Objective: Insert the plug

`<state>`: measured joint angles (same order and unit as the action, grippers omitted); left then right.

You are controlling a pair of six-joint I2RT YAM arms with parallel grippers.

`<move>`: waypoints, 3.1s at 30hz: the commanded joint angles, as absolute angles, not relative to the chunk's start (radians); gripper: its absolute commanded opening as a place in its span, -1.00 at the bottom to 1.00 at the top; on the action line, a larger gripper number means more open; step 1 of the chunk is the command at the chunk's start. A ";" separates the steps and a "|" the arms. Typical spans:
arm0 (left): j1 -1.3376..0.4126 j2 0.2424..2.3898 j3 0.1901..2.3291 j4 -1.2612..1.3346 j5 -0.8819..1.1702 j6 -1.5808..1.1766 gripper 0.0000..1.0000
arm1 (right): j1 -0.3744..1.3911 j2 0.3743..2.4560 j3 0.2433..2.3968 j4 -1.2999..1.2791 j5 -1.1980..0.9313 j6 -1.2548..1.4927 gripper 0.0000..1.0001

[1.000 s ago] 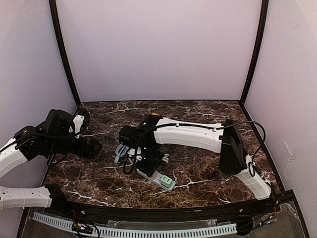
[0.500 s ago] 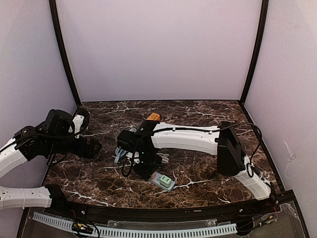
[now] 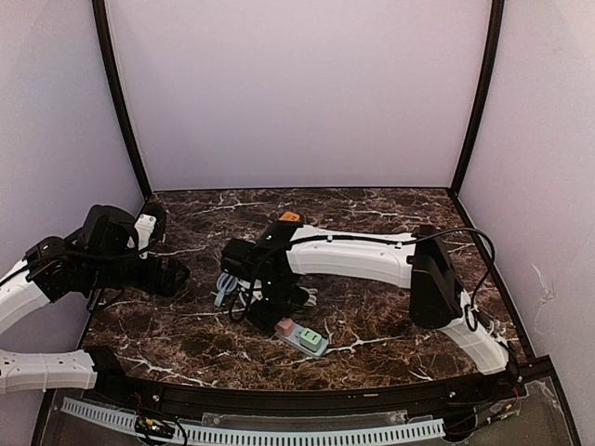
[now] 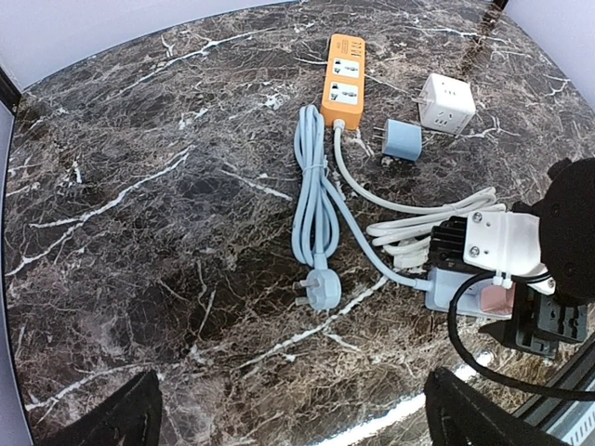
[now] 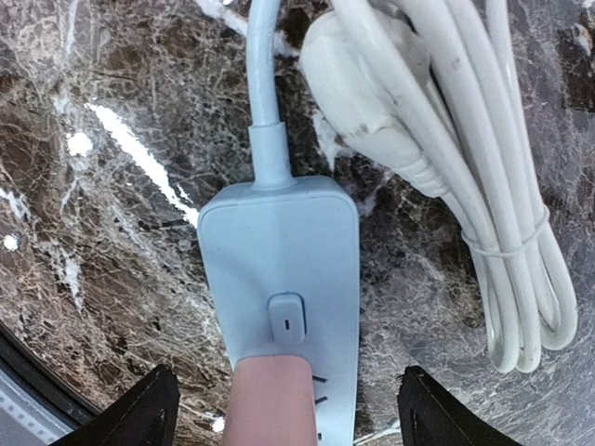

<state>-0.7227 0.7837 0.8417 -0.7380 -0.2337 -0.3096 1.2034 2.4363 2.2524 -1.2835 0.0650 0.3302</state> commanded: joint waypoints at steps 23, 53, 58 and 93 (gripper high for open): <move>-0.717 0.868 0.876 -0.791 -0.316 -0.355 0.97 | 1.143 2.029 1.957 -1.102 0.195 0.587 0.71; -0.454 1.709 1.424 -0.889 0.012 -0.458 0.72 | 0.768 1.616 1.447 -0.811 0.192 0.469 0.97; -0.454 1.802 1.443 -0.843 0.119 -0.429 0.60 | 0.741 1.570 1.405 -0.800 0.168 0.440 0.97; -0.486 1.907 1.368 -0.758 0.160 -0.398 -0.95 | 0.687 1.426 1.223 -0.725 0.162 0.475 0.97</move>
